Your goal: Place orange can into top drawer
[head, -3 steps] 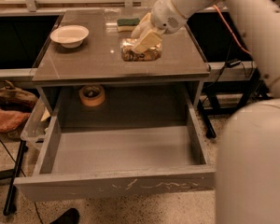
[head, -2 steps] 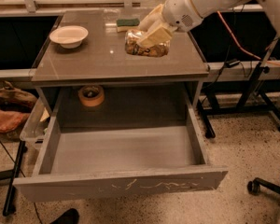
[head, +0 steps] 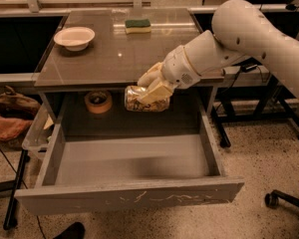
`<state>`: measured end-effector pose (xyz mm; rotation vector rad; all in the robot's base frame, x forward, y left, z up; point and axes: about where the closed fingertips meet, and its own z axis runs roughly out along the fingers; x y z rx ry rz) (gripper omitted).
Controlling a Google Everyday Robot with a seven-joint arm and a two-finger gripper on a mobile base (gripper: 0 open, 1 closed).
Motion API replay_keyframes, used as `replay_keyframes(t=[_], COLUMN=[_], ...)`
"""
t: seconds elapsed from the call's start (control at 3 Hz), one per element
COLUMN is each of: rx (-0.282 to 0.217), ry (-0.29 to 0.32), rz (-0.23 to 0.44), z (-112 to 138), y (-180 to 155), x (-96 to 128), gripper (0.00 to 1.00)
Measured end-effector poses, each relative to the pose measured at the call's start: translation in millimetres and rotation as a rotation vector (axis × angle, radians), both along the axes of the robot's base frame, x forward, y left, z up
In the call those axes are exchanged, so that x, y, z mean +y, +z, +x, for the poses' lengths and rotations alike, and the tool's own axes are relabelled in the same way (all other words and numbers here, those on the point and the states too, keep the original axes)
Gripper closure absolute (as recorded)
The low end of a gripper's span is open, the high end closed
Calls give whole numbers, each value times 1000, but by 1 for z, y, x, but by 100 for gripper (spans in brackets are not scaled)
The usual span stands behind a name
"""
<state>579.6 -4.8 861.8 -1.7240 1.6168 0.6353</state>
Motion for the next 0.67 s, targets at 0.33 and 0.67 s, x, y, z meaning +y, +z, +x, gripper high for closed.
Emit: replay_keyframes(t=[0.33, 0.67], rx=[0, 13], ry=[0, 8], rz=[0, 9], z=[0, -8], y=[0, -24], x=[0, 6], gripper=[100, 100])
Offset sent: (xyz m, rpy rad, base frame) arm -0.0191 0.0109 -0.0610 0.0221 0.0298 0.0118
